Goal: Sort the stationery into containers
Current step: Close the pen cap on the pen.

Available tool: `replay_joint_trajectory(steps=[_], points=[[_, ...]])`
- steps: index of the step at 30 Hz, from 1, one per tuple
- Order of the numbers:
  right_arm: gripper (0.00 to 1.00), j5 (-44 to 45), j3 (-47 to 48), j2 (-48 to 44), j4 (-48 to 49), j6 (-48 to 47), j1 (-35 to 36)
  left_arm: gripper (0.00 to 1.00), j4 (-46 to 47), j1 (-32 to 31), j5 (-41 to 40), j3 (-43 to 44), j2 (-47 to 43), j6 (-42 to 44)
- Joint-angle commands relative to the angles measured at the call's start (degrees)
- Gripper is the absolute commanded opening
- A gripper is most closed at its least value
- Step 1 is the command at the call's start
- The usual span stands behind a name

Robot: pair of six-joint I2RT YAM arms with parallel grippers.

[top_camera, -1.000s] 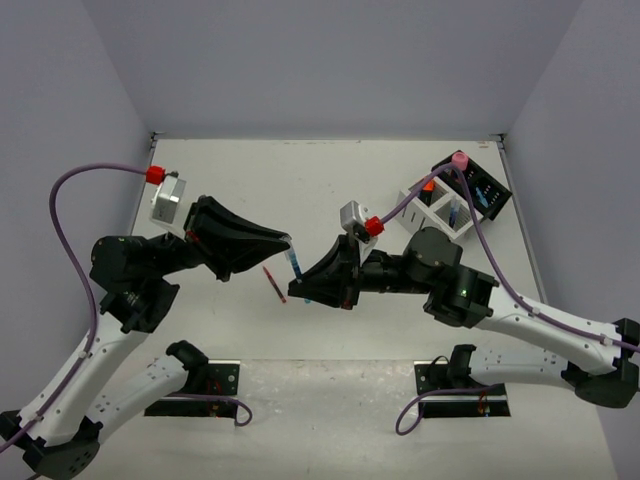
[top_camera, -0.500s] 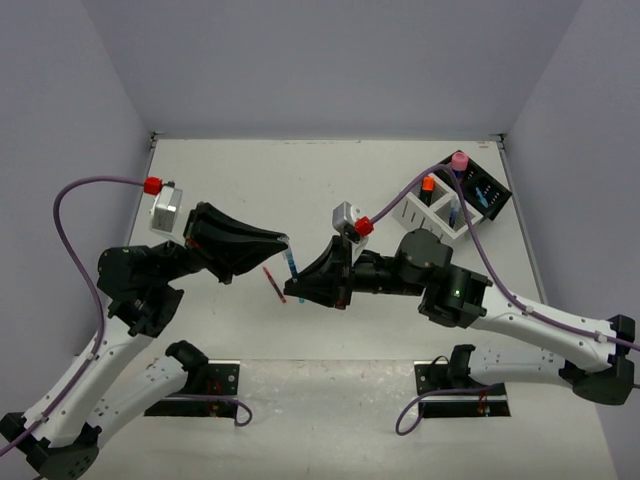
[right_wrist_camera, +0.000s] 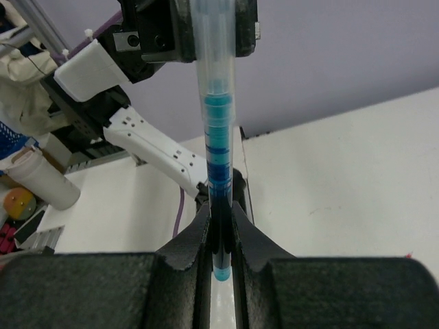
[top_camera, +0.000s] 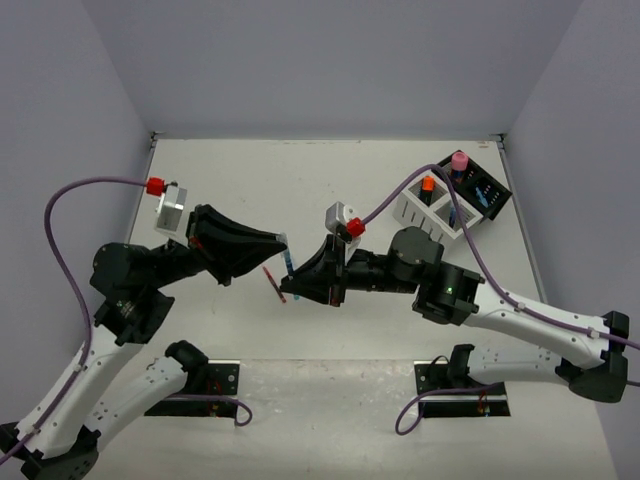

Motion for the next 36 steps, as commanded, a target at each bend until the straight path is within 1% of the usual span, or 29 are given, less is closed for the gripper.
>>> replay_joint_trajectory(steps=[1,2,4,8,13,16,21,25,27,29,31,34,36], points=[[0.0,-3.5,-2.0,-1.0,7.0,-2.0,1.0,0.44,-18.1,-0.4,0.5,12.0,2.4,7.5],[0.0,-3.7,-2.5,-1.1,7.1,-2.1,1.1,0.5,-17.7,-0.4,0.7,13.1,2.6,7.5],[0.0,-4.0,-2.7,-1.0,7.0,-2.1,1.1,0.59,-15.5,-0.4,2.3,14.4,2.8,7.3],[0.0,-5.9,-1.9,-0.4,5.6,-2.4,1.1,0.57,-8.0,-0.4,8.3,13.8,3.3,2.9],[0.0,-6.8,-1.8,-1.1,6.1,-2.2,1.2,0.53,-5.8,-0.4,11.2,13.1,4.2,1.7],[0.0,-6.3,-1.7,-1.5,6.3,-2.3,1.1,0.52,-5.5,-0.4,11.1,11.9,4.2,1.7],[0.0,-8.7,-1.0,-0.5,5.6,-3.3,1.2,0.38,-5.2,-0.4,9.8,10.4,5.0,2.6],[0.0,-8.1,-1.4,-0.8,5.9,-3.5,1.2,0.32,-3.6,-0.4,10.6,9.5,5.9,1.3],[0.0,-7.9,-1.1,-0.9,5.8,-3.6,1.2,0.24,-2.8,-0.3,10.8,8.9,6.1,0.8],[0.0,-7.9,-0.7,-0.9,5.4,-3.8,1.2,0.19,-2.5,-0.4,10.8,8.5,6.2,0.6],[0.0,-7.4,-0.1,-0.9,5.0,-3.9,1.2,0.08,-2.1,-0.4,11.3,7.8,6.1,0.1],[0.0,-6.2,0.6,-0.9,4.9,-4.0,1.1,0.02,-1.9,-0.4,11.8,6.7,5.9,-0.2],[0.0,-3.4,1.3,-1.2,5.4,-3.7,1.2,0.0,-1.8,-0.4,12.3,5.7,5.9,-0.3]])
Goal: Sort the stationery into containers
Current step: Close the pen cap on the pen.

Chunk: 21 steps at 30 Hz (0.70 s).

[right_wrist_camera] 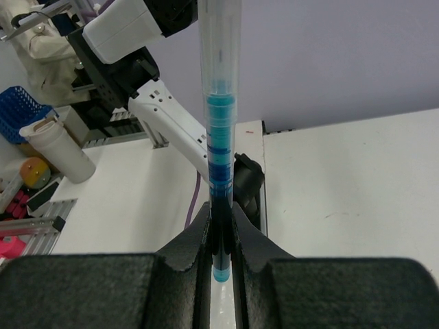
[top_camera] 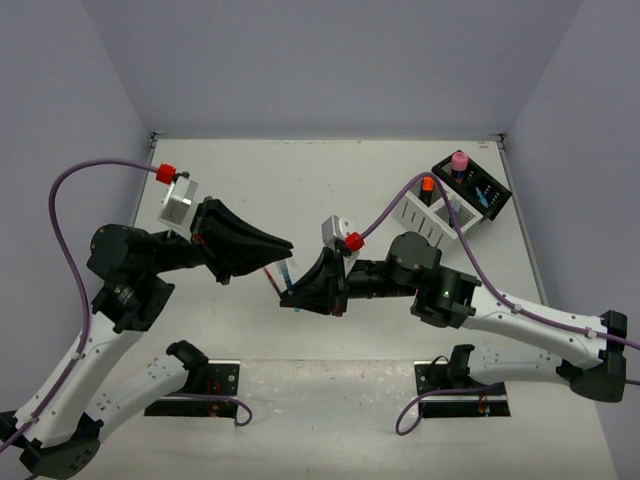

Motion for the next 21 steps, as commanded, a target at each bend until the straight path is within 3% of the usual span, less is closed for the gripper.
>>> replay_joint_trajectory(steps=[1,12,21], points=[[0.0,4.4,4.2,-1.0,2.8,-1.0,0.4,0.0,1.0,-0.1,2.4,-2.7,0.0,-1.2],[0.0,19.0,11.5,-1.3,7.5,-1.3,-0.1,0.0,5.1,-0.1,3.0,-17.8,-3.6,-3.7],[0.0,21.6,15.6,0.1,12.4,-0.6,-2.0,0.0,8.5,-1.5,2.0,-26.8,-7.5,-6.4]])
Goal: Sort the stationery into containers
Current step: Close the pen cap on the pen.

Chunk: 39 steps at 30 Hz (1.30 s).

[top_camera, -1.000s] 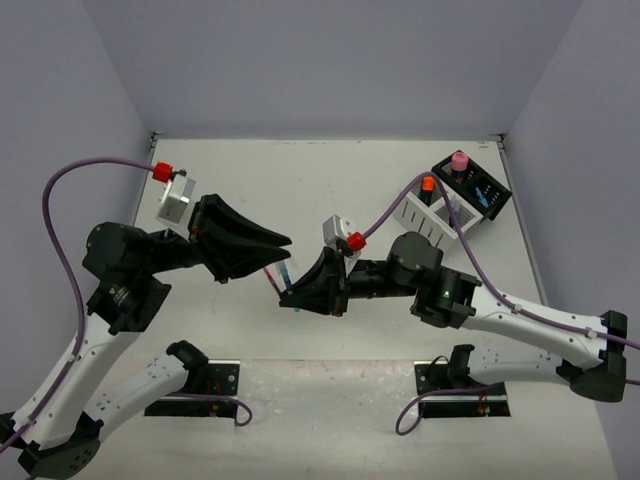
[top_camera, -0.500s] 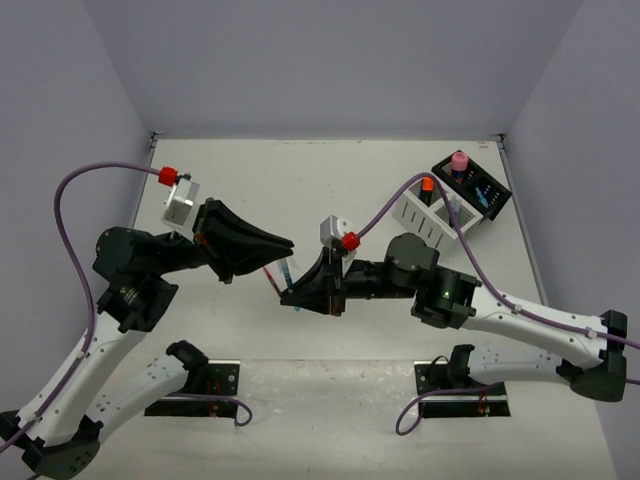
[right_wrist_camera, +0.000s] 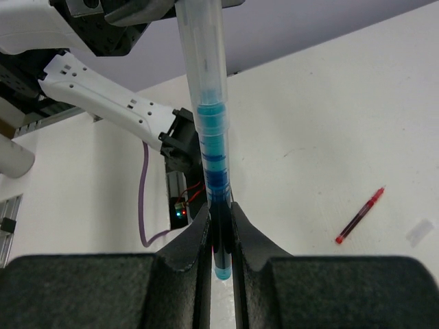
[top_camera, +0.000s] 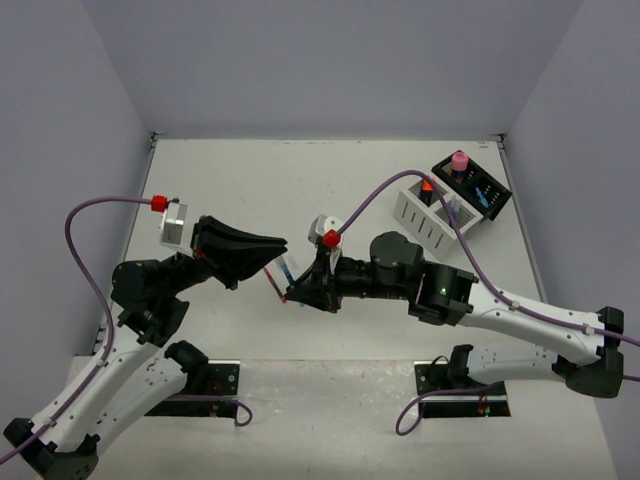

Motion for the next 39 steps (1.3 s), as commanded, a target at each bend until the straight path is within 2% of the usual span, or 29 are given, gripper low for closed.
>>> replay_joint_trajectory(steps=[1,6,8,12,17,19,20,22,28,31,37,39], points=[[0.0,9.4,12.3,-1.3,26.6,1.1,-3.0,0.0,-10.7,-2.1,12.0,-6.3,0.0,-2.7],[0.0,9.1,11.2,-0.5,27.7,1.0,-3.8,0.0,-11.1,-2.3,11.3,-8.8,-0.3,-0.6],[0.0,5.1,9.3,-0.4,27.9,-0.3,-3.8,0.0,-11.6,-2.2,11.2,-8.0,1.0,-0.1],[0.0,-2.5,0.4,-2.2,28.7,-2.1,-3.8,0.0,-23.4,-2.3,6.9,-0.2,2.8,6.3],[0.0,-3.8,-6.8,-4.1,28.8,-1.8,-3.9,0.0,-26.6,-2.3,5.0,9.5,2.6,9.5],[0.0,-5.6,-8.0,-4.7,28.0,-1.5,-3.8,0.19,-28.0,-2.3,3.5,11.8,2.3,10.1],[0.0,-6.2,-8.3,-4.8,27.1,-1.4,-3.8,0.33,-28.3,-2.3,2.7,13.4,2.0,10.6],[0.0,-7.2,-8.8,-4.8,26.2,-1.2,-3.7,0.38,-28.4,-2.3,1.8,14.8,1.5,11.2],[0.0,-7.7,-15.9,-4.8,29.4,-0.4,-3.7,0.67,-27.7,-2.3,-3.7,17.5,-0.7,14.5],[0.0,-8.5,-17.0,-5.4,29.4,0.7,-3.7,0.78,-28.0,-2.3,-4.8,19.4,-0.5,15.9],[0.0,-4.7,-16.1,-6.5,25.5,3.2,-3.4,0.81,-28.1,-2.3,-4.7,19.6,-1.1,16.3],[0.0,-2.6,-14.1,-6.4,21.7,3.3,-2.4,0.85,-28.4,-2.3,-6.1,18.6,-2.3,16.9]])
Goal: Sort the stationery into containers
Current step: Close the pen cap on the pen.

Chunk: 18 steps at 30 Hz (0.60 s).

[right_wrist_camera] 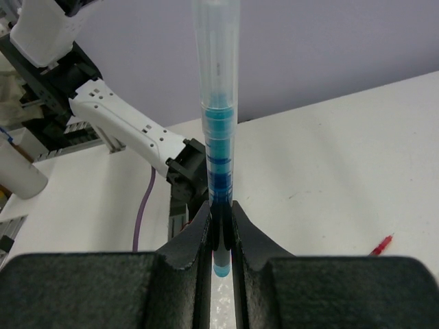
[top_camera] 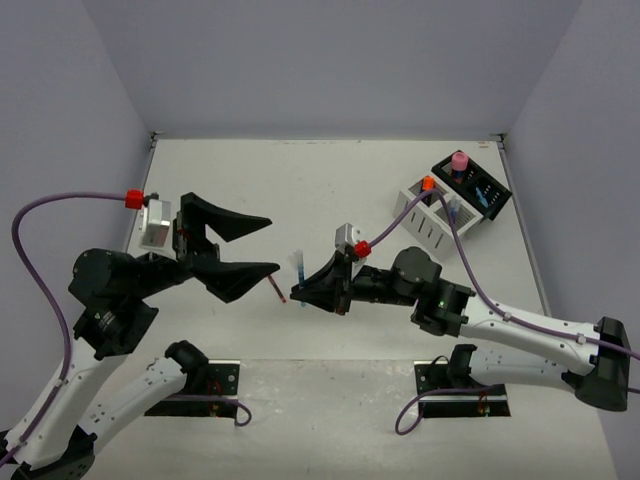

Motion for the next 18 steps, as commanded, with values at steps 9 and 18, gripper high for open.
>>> replay_joint_trajectory(steps=[9,18], points=[[0.0,4.5,9.9,-1.4,-10.5,-0.7,5.1,0.93,3.9,-0.2,3.9,-1.1,-2.6,0.9],[0.0,2.1,13.5,1.0,-12.7,-4.3,6.6,0.81,7.6,-0.2,9.1,-0.7,3.3,-2.0]])
